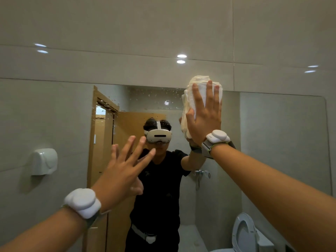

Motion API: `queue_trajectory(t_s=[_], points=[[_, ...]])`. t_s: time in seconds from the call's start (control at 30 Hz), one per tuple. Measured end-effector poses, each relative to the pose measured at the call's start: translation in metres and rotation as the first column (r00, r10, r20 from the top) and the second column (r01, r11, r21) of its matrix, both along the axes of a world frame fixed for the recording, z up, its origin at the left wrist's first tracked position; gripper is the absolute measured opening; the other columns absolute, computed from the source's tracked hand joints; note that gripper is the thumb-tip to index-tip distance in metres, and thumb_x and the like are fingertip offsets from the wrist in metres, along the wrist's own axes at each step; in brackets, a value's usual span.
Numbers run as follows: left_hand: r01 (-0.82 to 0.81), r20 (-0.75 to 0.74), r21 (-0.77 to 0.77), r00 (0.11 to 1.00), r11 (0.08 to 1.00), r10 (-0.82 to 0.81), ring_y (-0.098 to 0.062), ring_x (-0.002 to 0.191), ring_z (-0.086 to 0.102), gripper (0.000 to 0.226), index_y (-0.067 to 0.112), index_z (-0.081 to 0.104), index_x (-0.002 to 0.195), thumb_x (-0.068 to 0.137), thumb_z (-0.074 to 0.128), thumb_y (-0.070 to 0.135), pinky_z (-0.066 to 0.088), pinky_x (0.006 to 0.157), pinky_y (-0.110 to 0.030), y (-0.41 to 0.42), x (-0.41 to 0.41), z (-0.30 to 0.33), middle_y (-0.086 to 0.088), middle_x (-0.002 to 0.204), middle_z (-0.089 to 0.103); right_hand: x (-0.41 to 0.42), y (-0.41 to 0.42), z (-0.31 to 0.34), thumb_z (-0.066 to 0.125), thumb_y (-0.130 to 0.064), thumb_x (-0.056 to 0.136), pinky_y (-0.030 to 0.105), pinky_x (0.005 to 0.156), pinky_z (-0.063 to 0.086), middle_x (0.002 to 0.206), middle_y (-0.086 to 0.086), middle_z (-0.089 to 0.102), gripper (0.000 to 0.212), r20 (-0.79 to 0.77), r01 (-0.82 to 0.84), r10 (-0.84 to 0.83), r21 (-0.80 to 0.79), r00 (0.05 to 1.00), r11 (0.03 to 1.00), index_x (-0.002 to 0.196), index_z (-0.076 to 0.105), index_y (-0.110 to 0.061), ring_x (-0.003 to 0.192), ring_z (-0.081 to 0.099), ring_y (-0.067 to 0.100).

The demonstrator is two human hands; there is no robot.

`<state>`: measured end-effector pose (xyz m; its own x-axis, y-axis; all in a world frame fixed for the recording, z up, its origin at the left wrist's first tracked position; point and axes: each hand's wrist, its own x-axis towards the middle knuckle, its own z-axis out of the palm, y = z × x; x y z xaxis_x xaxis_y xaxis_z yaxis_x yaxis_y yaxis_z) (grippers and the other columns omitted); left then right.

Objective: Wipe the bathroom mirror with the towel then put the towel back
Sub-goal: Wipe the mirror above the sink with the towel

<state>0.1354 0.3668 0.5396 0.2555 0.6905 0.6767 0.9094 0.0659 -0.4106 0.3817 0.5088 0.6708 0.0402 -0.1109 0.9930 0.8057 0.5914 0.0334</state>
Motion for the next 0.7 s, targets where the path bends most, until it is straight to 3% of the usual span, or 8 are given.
queue_trajectory(t_s=[0.1, 0.17, 0.37, 0.47, 0.57, 0.7], points=[[-0.063, -0.043, -0.013, 0.997, 0.998, 0.063, -0.043, 0.159, -0.013, 0.129, 0.038, 0.000, 0.164, 0.066, 0.076, 0.074, 0.015, 0.115, -0.082, -0.008, -0.033, 0.002, -0.009, 0.175, -0.013, -0.008, 0.001, 0.000, 0.033, -0.046, 0.101, 0.065, 0.127, 0.019, 0.174, 0.017, 0.018, 0.068, -0.012, 0.020, -0.020, -0.003, 1.000, 1.000, 0.165, 0.031, -0.023, 0.161, 0.012, 0.042], [-0.082, -0.051, -0.049, 0.996, 0.995, 0.080, -0.045, 0.159, -0.013, 0.129, 0.038, 0.003, 0.165, 0.065, 0.074, 0.077, 0.010, 0.114, -0.081, -0.006, -0.036, 0.003, -0.010, 0.175, -0.011, -0.015, 0.000, -0.001, 0.035, -0.046, 0.101, 0.065, 0.127, 0.019, 0.174, 0.017, 0.017, 0.068, -0.016, 0.024, -0.024, -0.011, 1.000, 1.000, 0.165, 0.030, -0.024, 0.161, 0.011, 0.042], [-0.055, -0.022, -0.066, 0.998, 0.996, 0.054, -0.039, 0.151, -0.039, 0.128, 0.043, -0.020, 0.159, 0.073, 0.070, 0.074, -0.011, 0.114, -0.076, 0.000, -0.039, 0.002, -0.004, 0.168, -0.036, -0.042, -0.009, -0.004, 0.037, -0.048, 0.101, 0.067, 0.126, 0.022, 0.174, 0.017, 0.019, 0.068, -0.019, 0.042, -0.043, -0.036, 0.999, 0.998, 0.165, 0.031, -0.024, 0.161, 0.014, 0.043], [-0.029, -0.013, -0.079, 1.000, 0.996, 0.028, -0.039, 0.150, -0.040, 0.131, 0.045, -0.020, 0.159, 0.072, 0.074, 0.071, -0.008, 0.116, -0.079, 0.000, -0.035, 0.002, -0.004, 0.167, -0.037, -0.051, -0.014, -0.006, 0.034, -0.048, 0.101, 0.067, 0.126, 0.021, 0.174, 0.015, 0.017, 0.069, -0.012, 0.042, -0.043, -0.054, 0.999, 0.998, 0.165, 0.029, -0.025, 0.161, 0.012, 0.042], [-0.008, 0.018, -0.102, 1.000, 0.995, 0.010, -0.037, 0.146, -0.047, 0.132, 0.048, -0.031, 0.152, 0.075, 0.073, 0.069, -0.005, 0.117, -0.081, 0.000, -0.034, 0.003, 0.001, 0.160, -0.049, -0.063, -0.020, -0.006, 0.032, -0.049, 0.101, 0.067, 0.125, 0.021, 0.174, 0.016, 0.017, 0.069, -0.006, 0.036, -0.037, -0.065, 0.999, 0.997, 0.165, 0.030, -0.024, 0.161, 0.012, 0.042], [-0.002, 0.037, -0.153, 0.999, 0.988, 0.007, -0.036, 0.141, -0.053, 0.124, 0.047, -0.031, 0.152, 0.082, 0.071, 0.063, -0.005, 0.118, -0.080, -0.003, -0.033, 0.004, 0.004, 0.151, -0.060, -0.081, -0.028, -0.007, 0.036, -0.046, 0.099, 0.066, 0.126, 0.021, 0.175, 0.015, 0.012, 0.071, 0.019, 0.040, -0.039, -0.074, 0.999, 0.996, 0.166, 0.025, -0.026, 0.162, 0.008, 0.041]])
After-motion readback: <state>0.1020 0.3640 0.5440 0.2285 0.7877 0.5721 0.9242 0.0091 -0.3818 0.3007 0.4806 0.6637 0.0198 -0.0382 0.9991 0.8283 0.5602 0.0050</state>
